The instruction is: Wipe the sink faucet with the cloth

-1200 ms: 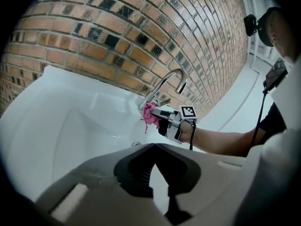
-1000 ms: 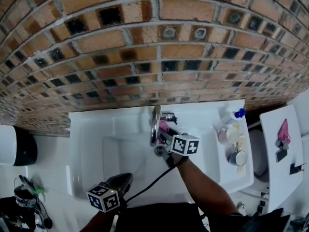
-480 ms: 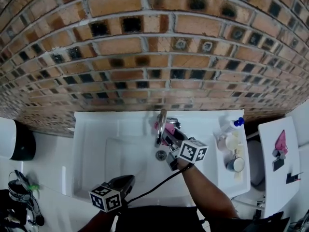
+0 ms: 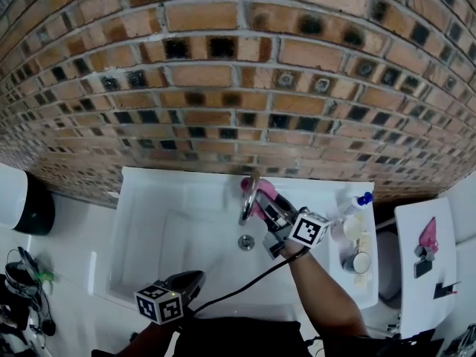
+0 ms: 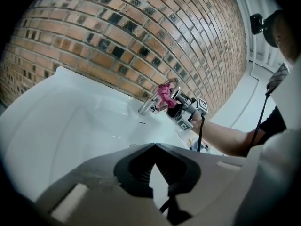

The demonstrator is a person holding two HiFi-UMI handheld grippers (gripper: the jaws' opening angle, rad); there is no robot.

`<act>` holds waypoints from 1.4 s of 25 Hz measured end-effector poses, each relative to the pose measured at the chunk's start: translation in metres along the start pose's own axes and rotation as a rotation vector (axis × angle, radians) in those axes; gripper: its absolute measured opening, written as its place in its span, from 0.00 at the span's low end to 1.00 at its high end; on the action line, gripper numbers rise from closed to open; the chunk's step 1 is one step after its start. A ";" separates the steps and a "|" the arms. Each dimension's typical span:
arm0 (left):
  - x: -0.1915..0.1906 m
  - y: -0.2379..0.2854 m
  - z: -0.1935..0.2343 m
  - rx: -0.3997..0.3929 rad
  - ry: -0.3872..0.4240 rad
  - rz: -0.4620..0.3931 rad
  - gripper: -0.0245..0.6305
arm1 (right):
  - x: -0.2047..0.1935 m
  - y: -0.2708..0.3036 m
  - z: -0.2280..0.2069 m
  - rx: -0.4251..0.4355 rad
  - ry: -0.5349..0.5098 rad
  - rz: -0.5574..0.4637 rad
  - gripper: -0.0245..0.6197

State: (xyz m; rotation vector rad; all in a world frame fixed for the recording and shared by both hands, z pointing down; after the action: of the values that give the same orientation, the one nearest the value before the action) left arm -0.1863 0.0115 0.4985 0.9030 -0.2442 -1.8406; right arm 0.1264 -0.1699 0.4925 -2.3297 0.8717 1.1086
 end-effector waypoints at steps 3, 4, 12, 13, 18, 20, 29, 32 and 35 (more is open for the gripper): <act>-0.001 -0.004 -0.003 0.008 -0.002 -0.014 0.05 | 0.013 -0.005 0.000 0.118 0.008 -0.037 0.31; -0.001 -0.006 -0.003 0.012 -0.005 -0.018 0.05 | 0.018 -0.005 0.000 0.150 -0.010 -0.033 0.31; -0.015 -0.021 -0.011 0.054 -0.036 -0.062 0.05 | 0.026 0.000 0.000 0.376 0.010 0.072 0.31; -0.017 -0.022 -0.012 0.059 -0.037 -0.067 0.05 | 0.027 0.000 0.001 0.388 0.001 0.084 0.31; -0.031 -0.025 -0.019 0.073 -0.047 -0.075 0.05 | 0.023 -0.002 0.007 0.441 -0.011 0.133 0.31; -0.036 -0.027 -0.021 0.080 -0.050 -0.074 0.05 | 0.020 -0.002 0.009 0.457 -0.015 0.152 0.31; -0.042 -0.035 -0.024 0.093 -0.041 -0.083 0.05 | 0.023 -0.004 0.015 0.499 -0.113 0.261 0.31; -0.042 -0.035 -0.023 0.089 -0.038 -0.080 0.05 | 0.022 -0.006 0.020 0.498 -0.179 0.325 0.31; -0.040 -0.031 -0.023 0.079 -0.031 -0.073 0.05 | 0.019 -0.009 0.025 0.477 -0.235 0.376 0.31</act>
State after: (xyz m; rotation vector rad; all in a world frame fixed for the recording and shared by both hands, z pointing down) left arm -0.1850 0.0656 0.4841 0.9488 -0.3084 -1.9252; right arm 0.1287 -0.1550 0.4639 -1.6548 1.3450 1.1341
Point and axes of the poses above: the fingertips, and each gripper's own axes: y forward along the fingers, z to its left, x out of its top, the point moved 10 cm from there along -y, backward along the fingers, and after that the axes turned 12 degrees about -y, right-handed, at the moved point
